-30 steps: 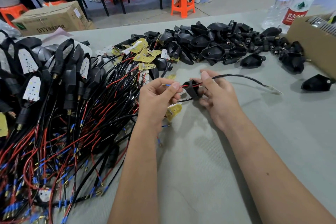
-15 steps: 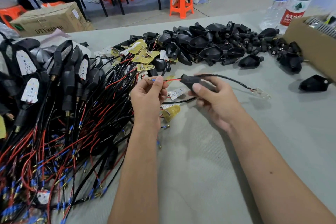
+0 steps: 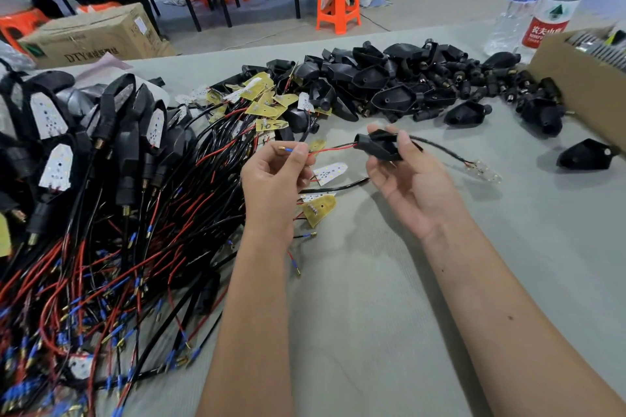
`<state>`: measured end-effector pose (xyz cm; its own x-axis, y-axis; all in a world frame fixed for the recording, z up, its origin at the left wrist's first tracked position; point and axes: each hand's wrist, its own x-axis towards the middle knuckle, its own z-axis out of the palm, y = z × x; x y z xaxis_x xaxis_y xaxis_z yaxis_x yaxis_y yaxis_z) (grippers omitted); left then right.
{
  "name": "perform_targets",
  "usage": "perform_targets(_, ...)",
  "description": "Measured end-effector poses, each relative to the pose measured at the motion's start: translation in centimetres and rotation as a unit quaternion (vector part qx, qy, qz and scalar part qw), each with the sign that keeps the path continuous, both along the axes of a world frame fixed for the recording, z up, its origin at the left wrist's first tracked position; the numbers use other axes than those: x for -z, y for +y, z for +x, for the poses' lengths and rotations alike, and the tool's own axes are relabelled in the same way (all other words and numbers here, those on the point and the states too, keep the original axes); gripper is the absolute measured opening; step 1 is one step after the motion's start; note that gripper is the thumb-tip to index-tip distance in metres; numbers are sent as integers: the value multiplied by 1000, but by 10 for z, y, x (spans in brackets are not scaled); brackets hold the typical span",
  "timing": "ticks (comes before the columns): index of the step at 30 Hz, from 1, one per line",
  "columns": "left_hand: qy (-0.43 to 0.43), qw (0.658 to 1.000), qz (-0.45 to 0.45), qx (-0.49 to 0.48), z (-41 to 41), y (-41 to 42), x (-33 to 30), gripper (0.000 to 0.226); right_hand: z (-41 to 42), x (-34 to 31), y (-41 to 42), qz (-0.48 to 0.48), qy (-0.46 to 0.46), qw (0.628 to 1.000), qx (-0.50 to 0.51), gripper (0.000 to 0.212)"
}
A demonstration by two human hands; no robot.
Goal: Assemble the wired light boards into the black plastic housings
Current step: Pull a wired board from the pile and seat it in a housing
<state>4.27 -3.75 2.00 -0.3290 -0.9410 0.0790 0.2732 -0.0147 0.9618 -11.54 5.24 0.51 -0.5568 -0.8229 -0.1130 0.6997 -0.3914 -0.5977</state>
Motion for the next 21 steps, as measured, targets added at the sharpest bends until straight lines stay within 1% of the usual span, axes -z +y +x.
perform_targets(3, 124, 987, 98, 9, 6, -6, -7, 16, -3, 0, -2, 2, -82, 995, 51, 18)
perform_targets(5, 169, 977, 133, -13, 14, -12, -9, 18, -8, -1, -1, -5, -122, 988, 92, 17)
perform_targets(7, 162, 979, 118, -48, 19, -16, -10, 20, -11, -1, 0, -18, -148, 983, 109, 19)
perform_targets(11, 129, 980, 66, -139, 16, -14, -12, 20, -8, 0, -2, -43, -197, 975, 90, 28)
perform_targets(13, 93, 973, 33, -210, 16, -16, -12, 17, -8, 0, -1, -32, -183, 977, 101, 27)
perform_targets(15, 77, 960, 13, -267, 18, -18, -11, 15, -8, -1, 1, 6, -124, 986, 113, 29)
perform_targets(18, 68, 940, 6, -334, 22, -20, -9, 13, -5, -3, 4, 43, -15, 994, 97, 48)
perform_targets(20, 50, 928, 3, -369, 24, -22, -7, 9, -4, -4, 4, 35, 7, 996, 78, 57)
perform_targets(21, 41, 924, -2, -381, 25, -22, -6, 7, -4, -5, 5, 27, 5, 997, 70, 55)
